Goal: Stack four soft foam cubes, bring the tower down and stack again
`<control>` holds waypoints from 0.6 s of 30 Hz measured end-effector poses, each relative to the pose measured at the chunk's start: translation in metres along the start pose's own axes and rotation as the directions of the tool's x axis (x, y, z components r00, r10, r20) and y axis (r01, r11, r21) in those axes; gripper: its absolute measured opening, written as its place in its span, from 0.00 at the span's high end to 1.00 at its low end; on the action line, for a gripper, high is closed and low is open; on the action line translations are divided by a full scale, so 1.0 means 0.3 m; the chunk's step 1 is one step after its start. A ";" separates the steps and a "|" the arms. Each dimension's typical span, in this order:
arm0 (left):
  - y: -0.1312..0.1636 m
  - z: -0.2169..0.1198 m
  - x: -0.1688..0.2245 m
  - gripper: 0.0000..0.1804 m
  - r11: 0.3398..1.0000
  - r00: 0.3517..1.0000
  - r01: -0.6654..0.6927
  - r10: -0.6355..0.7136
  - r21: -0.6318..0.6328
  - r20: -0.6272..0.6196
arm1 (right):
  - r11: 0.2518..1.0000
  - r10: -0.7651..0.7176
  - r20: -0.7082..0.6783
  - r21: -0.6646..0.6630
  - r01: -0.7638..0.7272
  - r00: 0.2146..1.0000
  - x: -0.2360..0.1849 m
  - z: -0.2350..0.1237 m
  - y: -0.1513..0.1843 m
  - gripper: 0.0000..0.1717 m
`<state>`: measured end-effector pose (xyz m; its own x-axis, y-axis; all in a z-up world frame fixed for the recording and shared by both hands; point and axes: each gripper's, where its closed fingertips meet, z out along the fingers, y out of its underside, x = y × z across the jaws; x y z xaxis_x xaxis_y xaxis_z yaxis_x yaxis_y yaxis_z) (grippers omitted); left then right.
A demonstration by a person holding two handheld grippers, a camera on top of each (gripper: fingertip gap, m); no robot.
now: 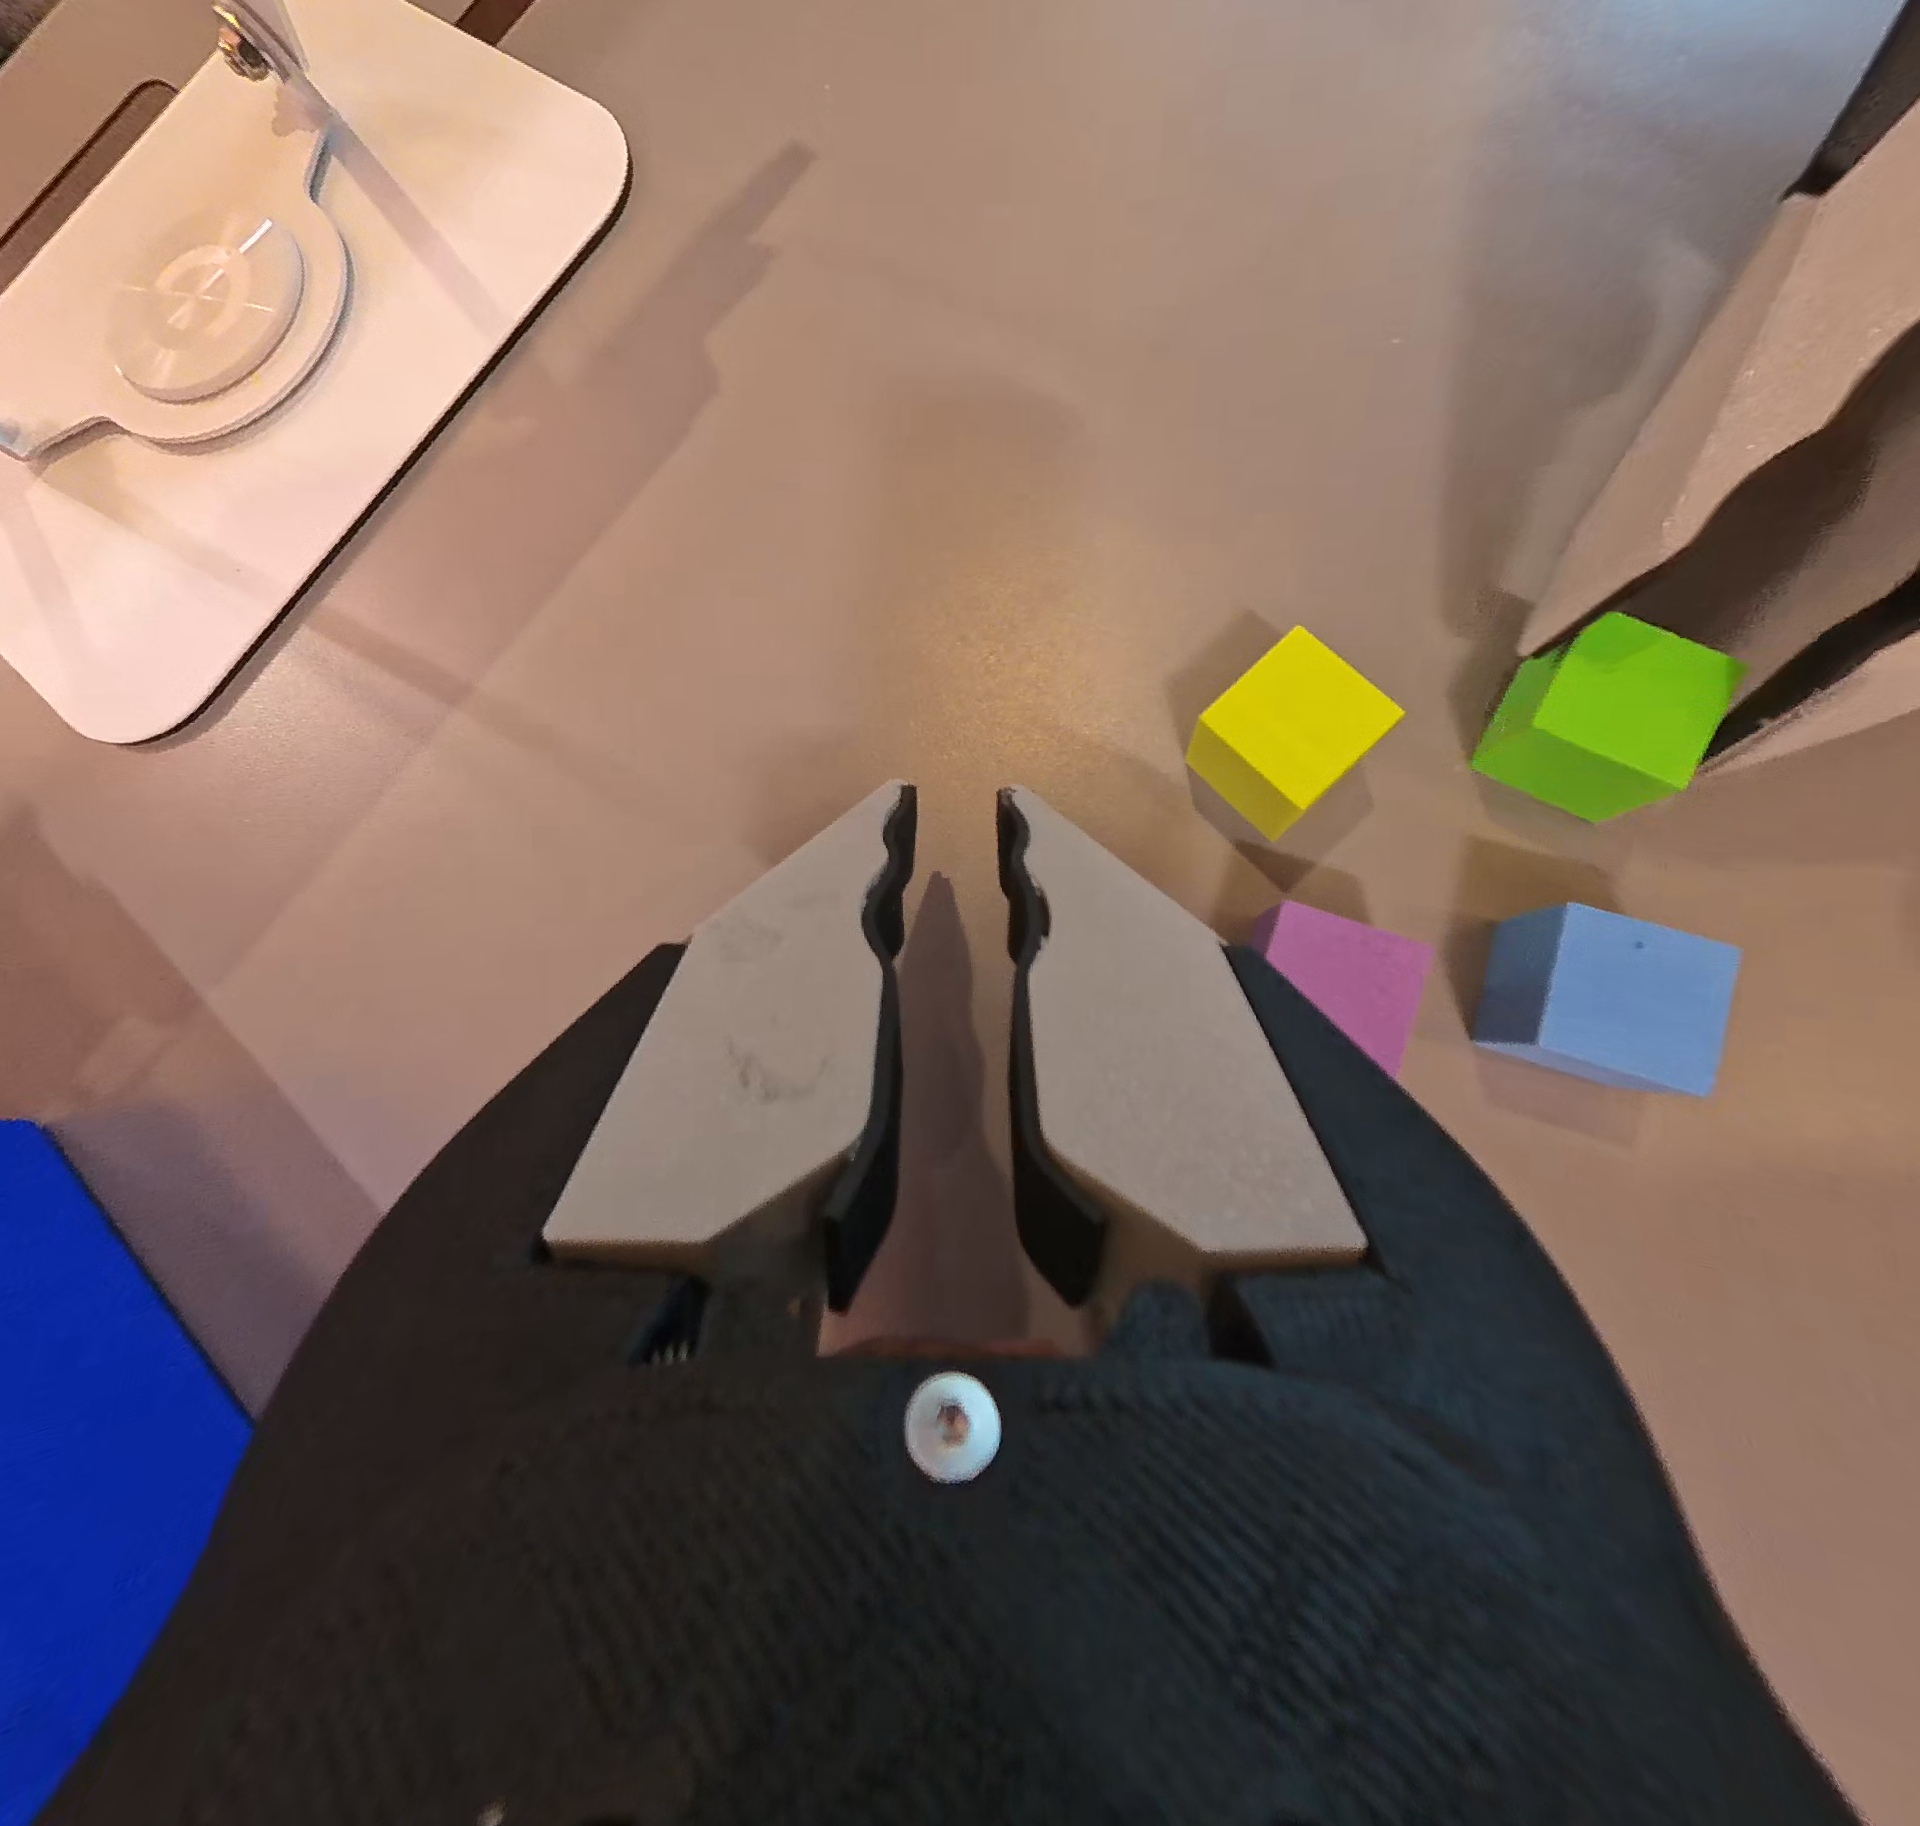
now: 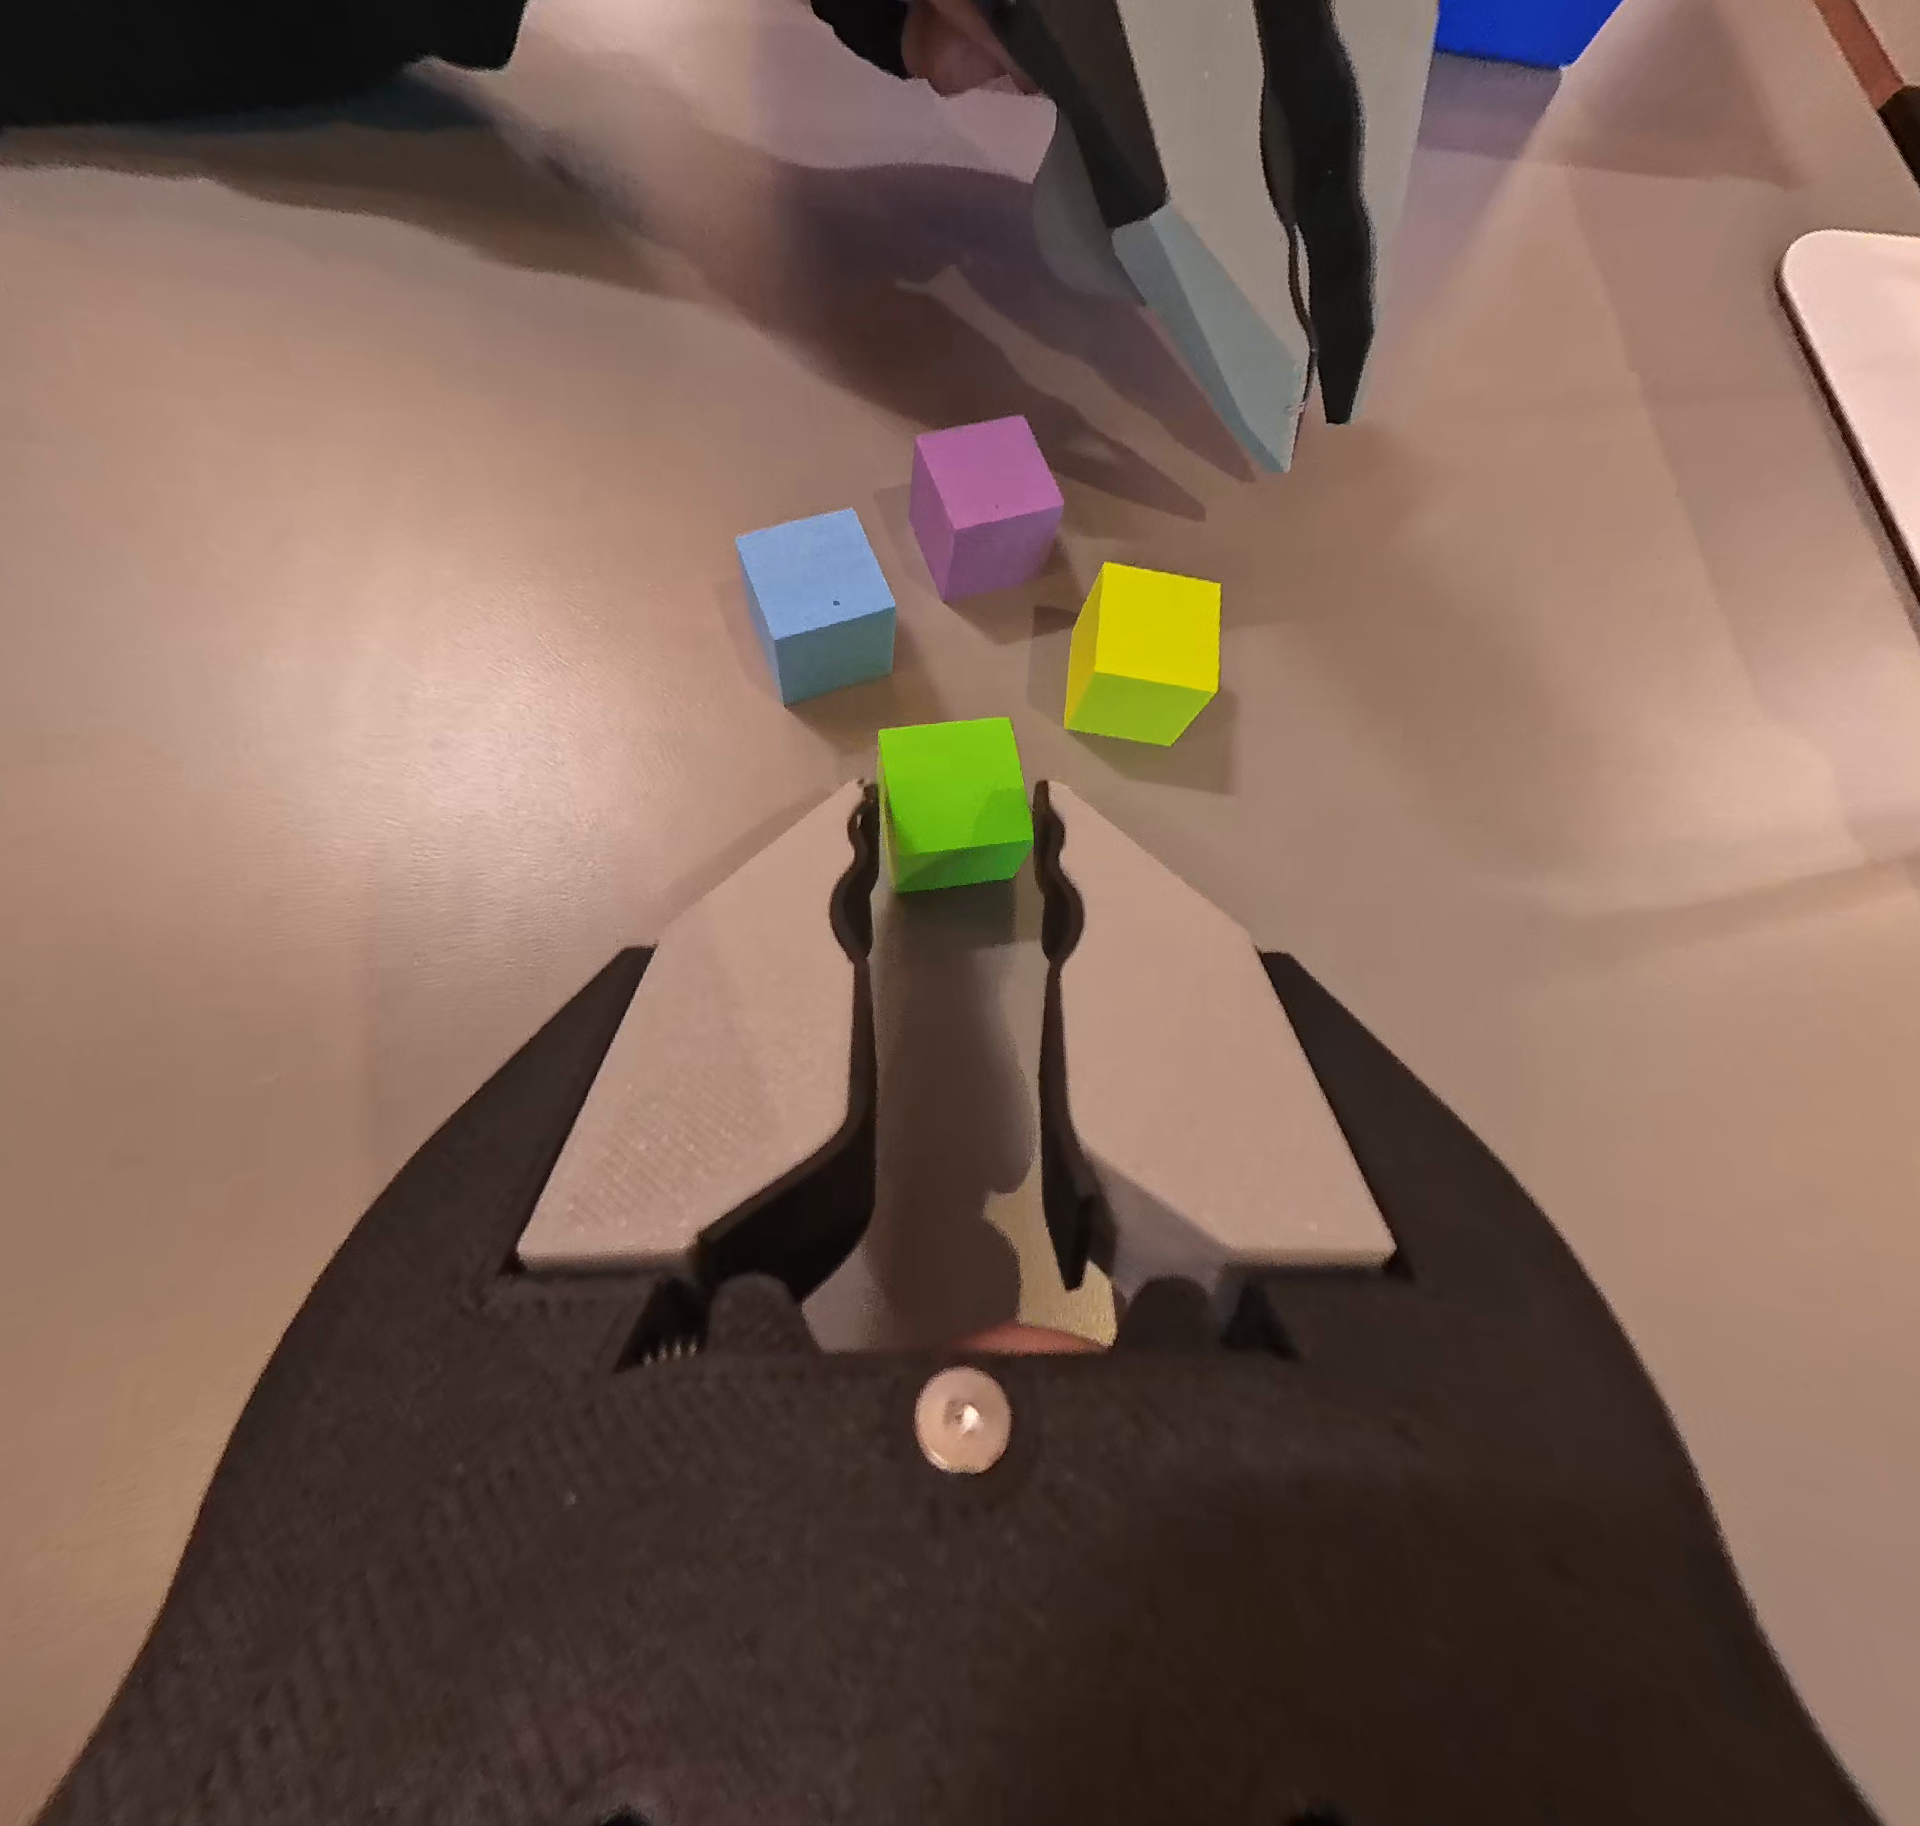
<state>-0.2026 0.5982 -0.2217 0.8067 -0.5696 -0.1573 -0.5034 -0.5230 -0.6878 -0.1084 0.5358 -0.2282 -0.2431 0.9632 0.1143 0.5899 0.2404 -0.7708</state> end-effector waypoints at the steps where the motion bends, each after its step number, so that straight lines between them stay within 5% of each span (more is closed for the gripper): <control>1: 0.000 0.001 0.000 0.93 1.000 1.000 -0.001 0.001 -0.001 0.000 | 1.000 -0.003 0.000 -0.008 0.003 1.000 -0.001 0.004 0.005 0.84; 18: 0.000 0.000 0.000 0.93 1.000 1.000 0.000 0.000 0.000 0.000 | 0.998 -0.006 0.019 0.063 0.004 1.000 -0.015 -0.023 -0.046 0.78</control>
<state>-0.2027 0.5981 -0.2216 0.8069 -0.5695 -0.1570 -0.5033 -0.5235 -0.6875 -0.1102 0.5290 -0.2137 -0.2607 0.9595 0.1070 0.5393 0.2366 -0.8082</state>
